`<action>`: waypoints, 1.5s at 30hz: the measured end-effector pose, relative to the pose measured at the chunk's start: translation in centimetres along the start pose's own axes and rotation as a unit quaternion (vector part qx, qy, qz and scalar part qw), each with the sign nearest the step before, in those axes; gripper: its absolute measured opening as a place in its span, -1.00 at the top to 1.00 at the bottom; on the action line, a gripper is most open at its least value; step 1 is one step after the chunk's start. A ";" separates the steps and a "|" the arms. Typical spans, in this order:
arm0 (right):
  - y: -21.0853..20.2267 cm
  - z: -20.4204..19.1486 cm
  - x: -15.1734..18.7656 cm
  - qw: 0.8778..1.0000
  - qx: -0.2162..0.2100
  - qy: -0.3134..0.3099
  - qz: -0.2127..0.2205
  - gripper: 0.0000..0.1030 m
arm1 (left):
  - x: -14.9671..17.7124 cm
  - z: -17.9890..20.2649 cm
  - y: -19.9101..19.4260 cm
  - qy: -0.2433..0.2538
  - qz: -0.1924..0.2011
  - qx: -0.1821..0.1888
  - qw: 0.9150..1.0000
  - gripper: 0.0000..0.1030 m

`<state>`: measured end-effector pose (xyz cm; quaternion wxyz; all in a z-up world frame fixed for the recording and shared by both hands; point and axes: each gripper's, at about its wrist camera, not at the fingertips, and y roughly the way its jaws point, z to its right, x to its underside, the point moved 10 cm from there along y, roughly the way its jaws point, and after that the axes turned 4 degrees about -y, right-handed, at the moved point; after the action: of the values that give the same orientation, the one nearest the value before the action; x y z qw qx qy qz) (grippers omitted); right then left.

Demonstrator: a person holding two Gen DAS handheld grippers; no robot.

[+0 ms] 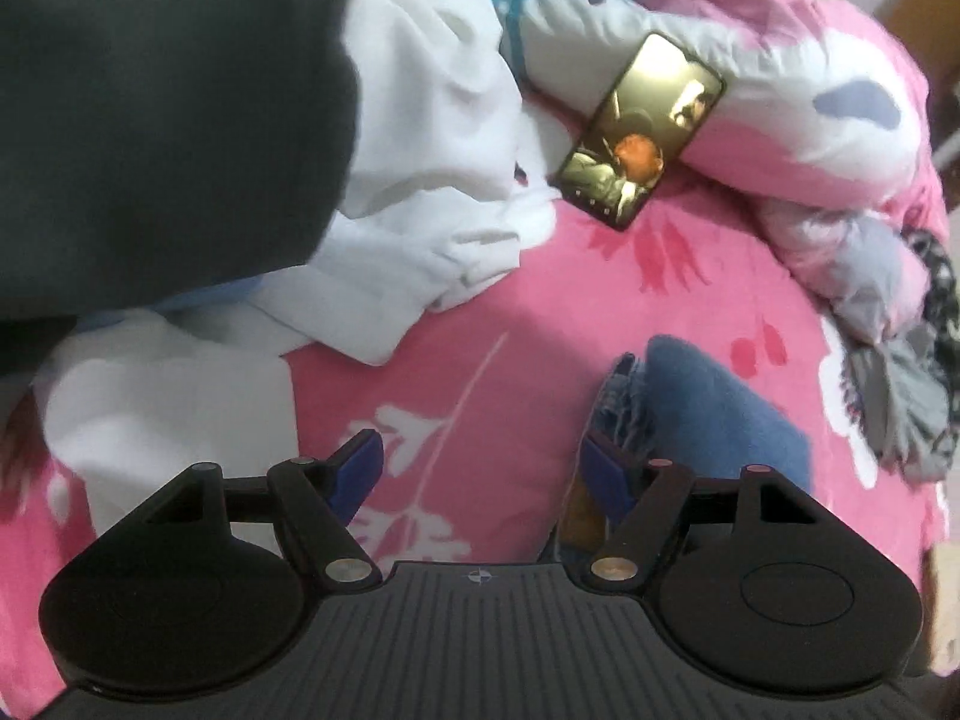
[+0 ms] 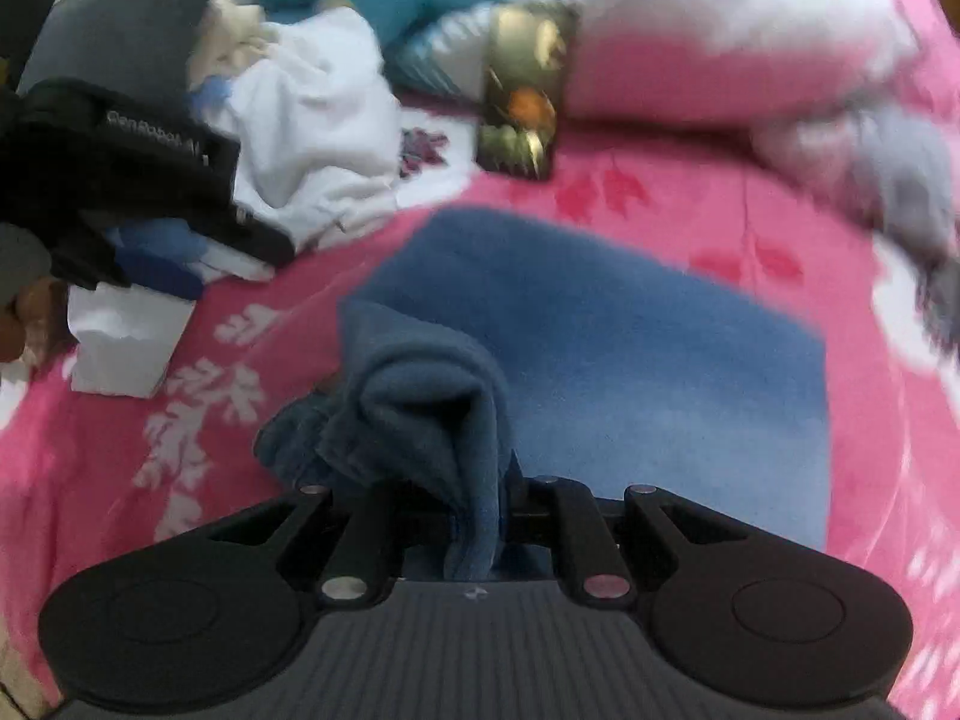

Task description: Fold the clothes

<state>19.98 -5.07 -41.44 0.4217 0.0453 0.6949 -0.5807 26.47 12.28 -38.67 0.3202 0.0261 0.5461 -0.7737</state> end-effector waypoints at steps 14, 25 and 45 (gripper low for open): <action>-3.9 -5.8 -0.8 0.995 -0.009 -0.098 0.015 0.10 | -2.1 7.4 0.8 0.097 0.032 0.094 0.990 -0.42; -7.2 8.2 4.9 0.963 0.036 0.263 -0.040 0.65 | 6.7 11.9 6.6 0.400 -0.058 0.119 0.907 -0.18; 1.4 16.9 -3.2 0.967 0.007 0.244 0.072 0.76 | 5.3 11.3 6.2 0.402 -0.006 0.095 0.911 -0.37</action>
<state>31.80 -17.59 -39.96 0.2794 0.2387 0.7676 -0.5251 29.07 -1.18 -41.34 0.0647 0.3617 0.5526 -0.7481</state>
